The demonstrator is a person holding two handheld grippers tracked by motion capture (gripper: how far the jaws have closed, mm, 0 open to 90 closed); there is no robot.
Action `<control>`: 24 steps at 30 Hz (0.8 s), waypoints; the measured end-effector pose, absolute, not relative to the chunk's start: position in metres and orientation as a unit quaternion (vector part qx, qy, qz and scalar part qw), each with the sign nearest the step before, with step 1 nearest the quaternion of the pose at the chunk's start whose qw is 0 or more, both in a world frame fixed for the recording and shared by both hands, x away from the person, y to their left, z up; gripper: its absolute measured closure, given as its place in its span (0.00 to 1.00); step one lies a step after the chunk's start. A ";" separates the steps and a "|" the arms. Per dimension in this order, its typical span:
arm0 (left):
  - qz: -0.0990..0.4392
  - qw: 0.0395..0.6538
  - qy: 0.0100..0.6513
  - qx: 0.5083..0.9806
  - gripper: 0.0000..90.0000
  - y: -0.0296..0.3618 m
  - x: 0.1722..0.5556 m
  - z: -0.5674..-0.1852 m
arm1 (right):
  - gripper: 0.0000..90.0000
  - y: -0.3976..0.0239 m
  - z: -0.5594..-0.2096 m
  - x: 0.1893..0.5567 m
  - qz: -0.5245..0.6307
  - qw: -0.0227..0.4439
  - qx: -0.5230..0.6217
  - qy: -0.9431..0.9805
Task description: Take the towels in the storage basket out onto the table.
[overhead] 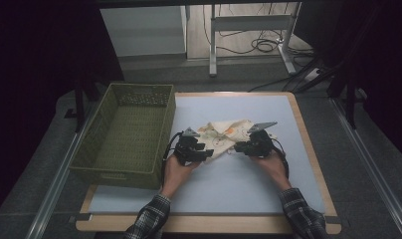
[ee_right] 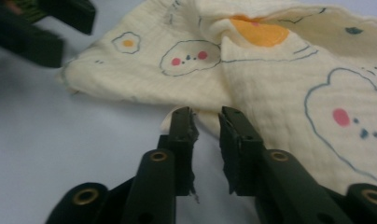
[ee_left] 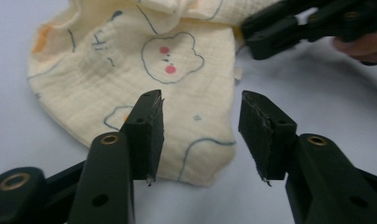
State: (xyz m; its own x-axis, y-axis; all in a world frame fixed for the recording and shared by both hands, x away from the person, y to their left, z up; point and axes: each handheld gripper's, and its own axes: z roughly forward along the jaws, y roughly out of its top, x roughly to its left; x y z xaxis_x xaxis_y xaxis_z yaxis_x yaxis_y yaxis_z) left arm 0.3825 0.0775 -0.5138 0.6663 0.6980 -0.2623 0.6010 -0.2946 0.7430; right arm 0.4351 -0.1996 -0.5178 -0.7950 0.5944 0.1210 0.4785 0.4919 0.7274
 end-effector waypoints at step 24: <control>0.081 0.406 0.413 0.811 0.94 0.082 0.379 -0.531 | 0.99 -0.232 -0.505 0.402 0.370 0.130 0.300 0.870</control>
